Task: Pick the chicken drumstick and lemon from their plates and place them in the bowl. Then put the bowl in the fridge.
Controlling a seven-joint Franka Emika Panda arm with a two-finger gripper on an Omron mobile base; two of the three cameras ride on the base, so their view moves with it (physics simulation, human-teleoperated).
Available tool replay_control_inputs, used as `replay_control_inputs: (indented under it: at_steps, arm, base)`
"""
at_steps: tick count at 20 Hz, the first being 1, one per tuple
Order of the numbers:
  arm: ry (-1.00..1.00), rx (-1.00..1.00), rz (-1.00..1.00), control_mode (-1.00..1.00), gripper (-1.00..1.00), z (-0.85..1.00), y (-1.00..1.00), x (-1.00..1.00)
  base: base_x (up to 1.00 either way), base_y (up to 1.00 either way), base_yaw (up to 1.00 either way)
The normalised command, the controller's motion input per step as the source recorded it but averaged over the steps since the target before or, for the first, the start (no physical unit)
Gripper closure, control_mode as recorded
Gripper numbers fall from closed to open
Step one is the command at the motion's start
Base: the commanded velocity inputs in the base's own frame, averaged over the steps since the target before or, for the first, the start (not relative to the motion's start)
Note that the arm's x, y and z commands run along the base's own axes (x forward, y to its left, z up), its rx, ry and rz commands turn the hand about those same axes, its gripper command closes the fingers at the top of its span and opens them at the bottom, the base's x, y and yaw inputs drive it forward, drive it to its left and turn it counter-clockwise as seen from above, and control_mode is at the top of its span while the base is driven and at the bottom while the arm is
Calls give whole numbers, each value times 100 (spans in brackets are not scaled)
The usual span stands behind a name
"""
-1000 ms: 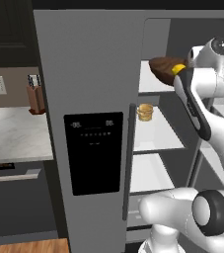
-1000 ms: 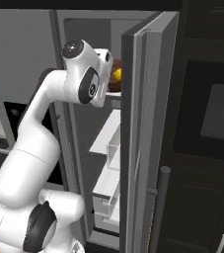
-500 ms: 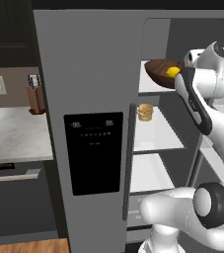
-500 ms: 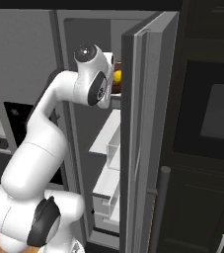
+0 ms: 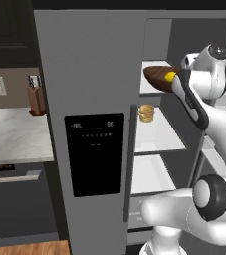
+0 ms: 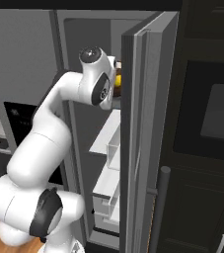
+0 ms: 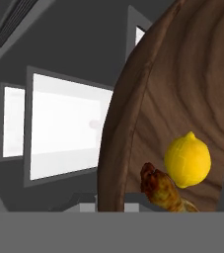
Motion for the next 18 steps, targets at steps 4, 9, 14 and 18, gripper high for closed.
replay_control_inputs:
  at_steps: [4, 9, 14, 18]
  arm:
    - [7, 0, 0, -100, 100, -19, -3, 16]
    - [0, 0, 1, -100, 100, -7, -3, 19]
    - [-1, 0, 1, -100, 100, -3, -3, 23]
    - [3, 0, 2, -100, 100, -4, 0, 36]
  base:
    - [0, 0, 0]
    - [0, 0, 0]
    - [0, 0, 0]
    - [0, 0, 0]
